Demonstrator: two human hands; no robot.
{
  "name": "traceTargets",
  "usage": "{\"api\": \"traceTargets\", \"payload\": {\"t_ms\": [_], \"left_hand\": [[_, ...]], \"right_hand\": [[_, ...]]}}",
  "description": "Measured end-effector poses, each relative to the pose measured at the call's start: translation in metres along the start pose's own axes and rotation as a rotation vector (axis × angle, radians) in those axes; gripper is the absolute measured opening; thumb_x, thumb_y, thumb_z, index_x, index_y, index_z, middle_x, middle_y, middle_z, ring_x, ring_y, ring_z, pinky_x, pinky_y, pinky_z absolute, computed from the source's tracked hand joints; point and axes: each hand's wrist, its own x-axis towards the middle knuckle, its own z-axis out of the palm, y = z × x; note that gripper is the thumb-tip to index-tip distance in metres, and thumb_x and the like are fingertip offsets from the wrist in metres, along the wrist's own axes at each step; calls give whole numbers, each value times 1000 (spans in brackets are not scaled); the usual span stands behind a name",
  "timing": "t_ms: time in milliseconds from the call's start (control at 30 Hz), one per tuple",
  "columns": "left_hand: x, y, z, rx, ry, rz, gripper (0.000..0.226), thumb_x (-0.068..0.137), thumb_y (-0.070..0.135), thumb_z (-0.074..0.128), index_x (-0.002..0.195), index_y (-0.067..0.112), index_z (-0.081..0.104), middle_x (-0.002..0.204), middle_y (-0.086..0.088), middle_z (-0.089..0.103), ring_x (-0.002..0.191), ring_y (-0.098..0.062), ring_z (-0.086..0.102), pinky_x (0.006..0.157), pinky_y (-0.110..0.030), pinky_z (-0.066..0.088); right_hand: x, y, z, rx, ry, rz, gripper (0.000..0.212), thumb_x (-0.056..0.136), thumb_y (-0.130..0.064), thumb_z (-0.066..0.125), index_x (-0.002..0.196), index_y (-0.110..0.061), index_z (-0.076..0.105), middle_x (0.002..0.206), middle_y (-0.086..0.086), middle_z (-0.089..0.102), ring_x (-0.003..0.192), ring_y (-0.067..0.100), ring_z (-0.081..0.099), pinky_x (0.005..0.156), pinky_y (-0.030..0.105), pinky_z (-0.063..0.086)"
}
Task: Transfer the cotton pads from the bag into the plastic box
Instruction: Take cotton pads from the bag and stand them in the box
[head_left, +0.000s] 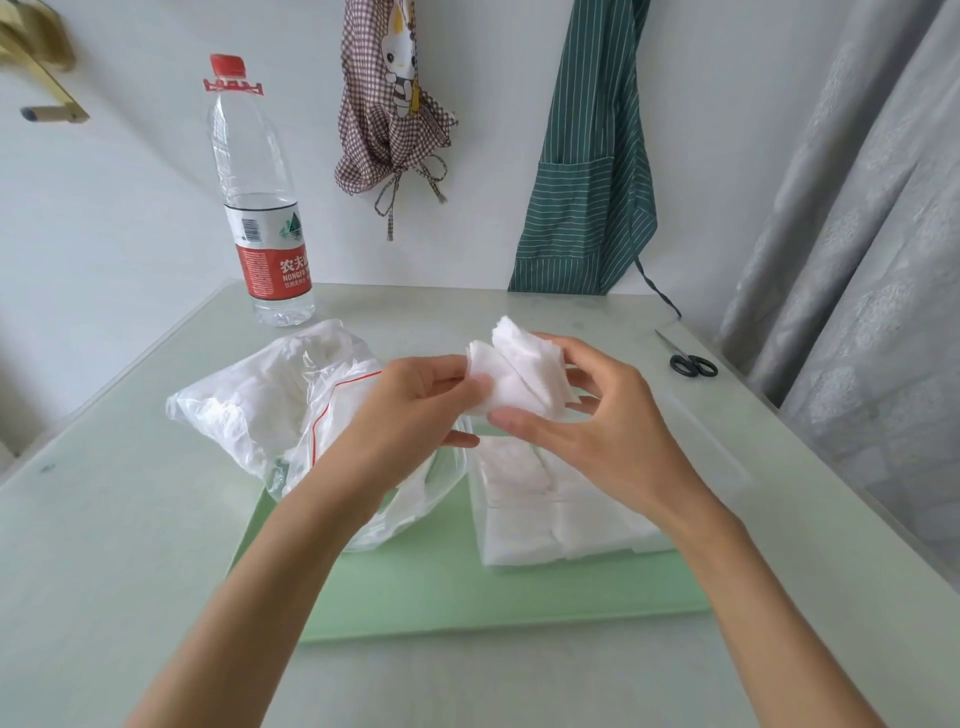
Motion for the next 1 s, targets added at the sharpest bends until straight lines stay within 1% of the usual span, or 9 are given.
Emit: {"api": "traceTargets", "payload": {"t_ms": [67,233,367,467,600,700,733,900,1000], "left_hand": [[-1,0,2,38,60,27,14,91,17,59,86,23,71,84,4,75,81,-2,67,66,-19,56],[-2,-1,2,98,151,97,13,89,19,63,80,26,69,83,3,75,77,-3,67,69,-22,55],[10,-2,-5,298,191,122,9,87,20,63,89,28,67,88,8,72,82,-9,68,85,-37,54],[34,1,11,483,71,103,28,85,18,62,100,42,63,92,6,65,91,-21,64,87,-42,52],[63,8,65,626,-103,-29,23,83,15,59,105,22,65,89,-2,64,81,-26,63,82,-35,54],[73,5,99,448,-252,-218,6,84,6,59,82,11,60,84,-8,63,72,-18,64,71,-29,57],[76,2,107,423,-278,-257,11,84,4,59,76,10,58,81,-9,62,67,-15,62,67,-26,56],[82,-10,129,329,-254,-363,5,83,-1,64,85,0,59,79,-10,61,62,-13,59,55,-19,55],[84,-18,127,375,-222,-366,11,81,4,68,87,-4,62,74,-10,65,67,-19,65,63,-27,59]], "right_hand": [[0,2,4,24,38,20,46,71,-35,79,114,-27,63,103,-14,68,97,1,63,81,16,51],[6,8,-3,208,133,139,9,87,-13,65,94,-17,70,90,-1,74,81,8,69,74,25,54],[10,15,-55,302,221,264,14,90,-9,59,95,-20,66,85,-10,72,76,0,68,69,15,55],[4,27,-94,160,179,365,15,90,-13,59,101,-22,65,92,-7,71,81,4,67,76,20,54],[-3,37,-122,134,286,415,16,90,-12,59,103,-21,64,91,-5,69,82,5,65,78,22,52],[-4,39,-132,153,333,413,16,90,-11,60,102,-21,65,85,-7,69,76,1,64,71,16,55],[-4,40,-133,159,339,410,15,90,-11,60,100,-21,65,85,-7,69,76,1,64,70,15,55],[-5,38,-138,199,380,371,15,90,-12,61,85,-25,64,81,-9,68,71,-3,63,64,11,54],[-5,37,-139,234,394,333,16,90,-11,60,87,-26,63,81,-10,68,68,-6,64,63,10,53]]}}
